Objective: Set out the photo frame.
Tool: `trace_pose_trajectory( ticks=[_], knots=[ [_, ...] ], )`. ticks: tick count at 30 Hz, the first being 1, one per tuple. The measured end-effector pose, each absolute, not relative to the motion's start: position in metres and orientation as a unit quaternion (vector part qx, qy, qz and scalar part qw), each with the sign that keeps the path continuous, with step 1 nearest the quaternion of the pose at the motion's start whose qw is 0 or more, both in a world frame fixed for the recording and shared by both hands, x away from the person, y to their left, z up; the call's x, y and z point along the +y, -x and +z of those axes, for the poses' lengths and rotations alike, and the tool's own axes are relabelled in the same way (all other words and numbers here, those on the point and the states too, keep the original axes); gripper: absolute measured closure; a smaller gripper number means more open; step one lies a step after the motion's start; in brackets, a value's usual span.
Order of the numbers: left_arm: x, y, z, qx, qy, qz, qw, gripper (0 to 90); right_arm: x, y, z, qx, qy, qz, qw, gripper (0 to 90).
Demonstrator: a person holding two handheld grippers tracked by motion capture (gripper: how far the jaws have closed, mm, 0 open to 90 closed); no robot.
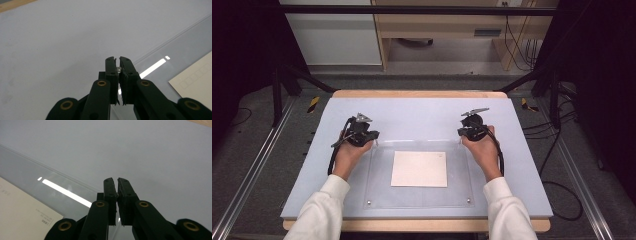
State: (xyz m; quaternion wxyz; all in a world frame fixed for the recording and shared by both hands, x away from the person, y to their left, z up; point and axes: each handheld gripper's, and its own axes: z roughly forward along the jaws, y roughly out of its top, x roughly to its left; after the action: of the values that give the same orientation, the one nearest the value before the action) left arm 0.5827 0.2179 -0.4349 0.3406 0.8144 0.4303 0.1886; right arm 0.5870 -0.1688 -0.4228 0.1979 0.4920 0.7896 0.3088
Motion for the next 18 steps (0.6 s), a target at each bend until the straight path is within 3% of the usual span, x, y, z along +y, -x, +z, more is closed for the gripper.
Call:
trace_pose_trajectory(
  ticks=[18],
  knots=[
    [0.221, -0.594, -0.434, 0.435, -0.819, 0.161, 0.338, 85.1, -0.173, -0.595, -0.424, 0.785, -0.494, 0.325, 0.185, 85.8]
  ],
)
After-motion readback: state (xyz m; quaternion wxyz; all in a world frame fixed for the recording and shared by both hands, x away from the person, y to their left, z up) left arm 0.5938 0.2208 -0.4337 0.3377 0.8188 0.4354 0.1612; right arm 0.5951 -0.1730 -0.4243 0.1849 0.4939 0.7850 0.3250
